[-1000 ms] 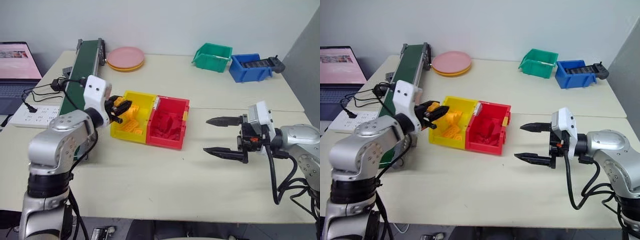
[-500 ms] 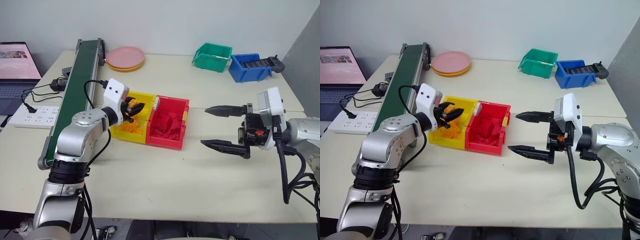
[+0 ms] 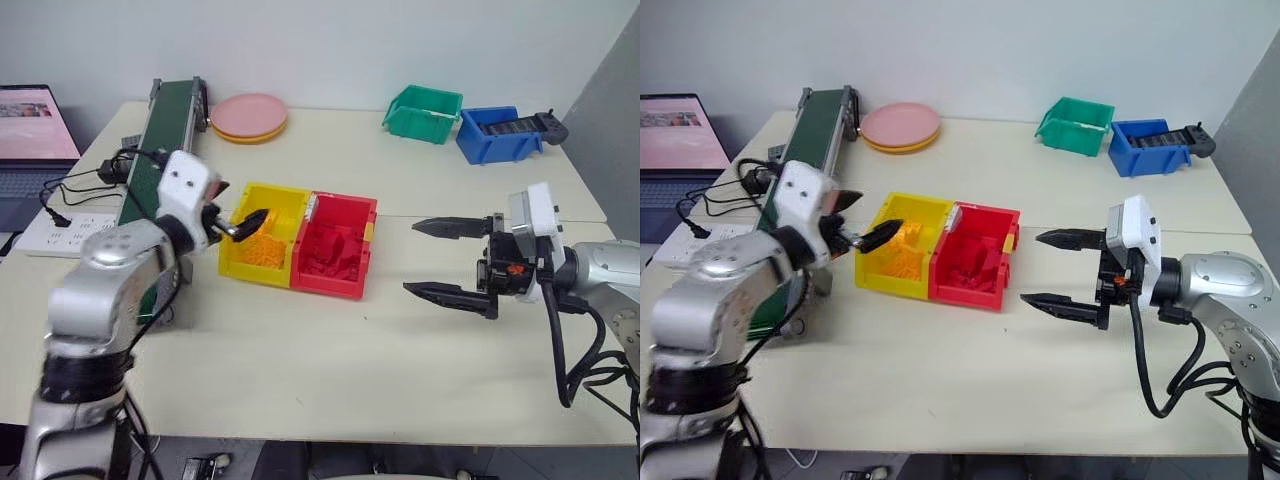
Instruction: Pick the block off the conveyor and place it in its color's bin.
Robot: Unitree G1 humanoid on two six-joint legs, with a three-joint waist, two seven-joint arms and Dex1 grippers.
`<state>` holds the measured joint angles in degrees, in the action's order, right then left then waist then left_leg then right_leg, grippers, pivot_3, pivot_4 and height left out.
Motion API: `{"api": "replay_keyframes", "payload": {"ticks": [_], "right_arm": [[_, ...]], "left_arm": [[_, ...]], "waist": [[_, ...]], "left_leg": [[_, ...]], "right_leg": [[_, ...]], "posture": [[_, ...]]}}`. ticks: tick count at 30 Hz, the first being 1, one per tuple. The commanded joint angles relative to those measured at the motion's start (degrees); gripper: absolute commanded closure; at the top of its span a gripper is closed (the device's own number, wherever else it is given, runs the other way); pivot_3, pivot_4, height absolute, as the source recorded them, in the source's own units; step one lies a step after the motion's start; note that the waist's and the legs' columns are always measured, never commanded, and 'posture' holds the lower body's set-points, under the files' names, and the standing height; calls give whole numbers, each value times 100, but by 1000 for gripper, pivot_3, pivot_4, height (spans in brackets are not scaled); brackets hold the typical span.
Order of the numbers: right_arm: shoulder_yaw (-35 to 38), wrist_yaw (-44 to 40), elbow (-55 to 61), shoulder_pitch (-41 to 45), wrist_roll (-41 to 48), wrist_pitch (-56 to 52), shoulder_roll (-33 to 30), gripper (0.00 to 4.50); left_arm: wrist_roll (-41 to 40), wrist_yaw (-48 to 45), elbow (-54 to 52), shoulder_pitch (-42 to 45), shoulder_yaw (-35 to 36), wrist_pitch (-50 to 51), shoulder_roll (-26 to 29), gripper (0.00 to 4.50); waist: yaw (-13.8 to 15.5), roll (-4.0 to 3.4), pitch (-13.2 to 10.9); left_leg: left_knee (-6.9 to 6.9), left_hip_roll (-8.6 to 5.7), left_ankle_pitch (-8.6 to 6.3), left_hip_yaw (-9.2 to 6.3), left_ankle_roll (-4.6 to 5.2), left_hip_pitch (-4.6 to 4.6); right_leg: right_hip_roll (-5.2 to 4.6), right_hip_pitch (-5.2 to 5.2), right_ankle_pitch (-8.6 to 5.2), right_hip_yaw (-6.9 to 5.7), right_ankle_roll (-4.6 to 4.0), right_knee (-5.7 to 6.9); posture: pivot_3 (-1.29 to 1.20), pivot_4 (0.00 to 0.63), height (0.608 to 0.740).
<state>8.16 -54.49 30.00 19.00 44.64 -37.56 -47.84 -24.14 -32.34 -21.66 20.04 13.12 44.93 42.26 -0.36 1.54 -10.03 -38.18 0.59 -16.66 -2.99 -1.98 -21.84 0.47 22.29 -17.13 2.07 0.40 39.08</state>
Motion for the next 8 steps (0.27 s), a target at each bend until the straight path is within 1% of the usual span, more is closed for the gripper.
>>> {"api": "replay_keyframes", "payload": {"ticks": [1,5,8], "right_arm": [[122,-312,-479,-103,-398,493,-140,0],[-10,-635,-1032,-5,-675,849,-137,0],[-185,-813,-1362,176,-882,1072,-77,0]], "left_arm": [[-474,-163,-719,-695,1182,275,164,82],[-662,-225,-988,-1507,1889,425,200,82],[-710,-222,-1088,-1906,2139,317,126,82]], "waist": [[7,0,-1],[24,-1,0],[20,-2,-1]], "left_leg": [[-1,0,0,1,0,-1],[-1,0,0,-4,0,11],[1,0,0,-3,1,11]], "right_leg": [[-1,1,0,0,0,0],[-1,-9,0,-8,0,5],[-1,-8,0,-6,0,4]], "posture": [[0,150,740],[0,150,740],[0,150,740]]}}
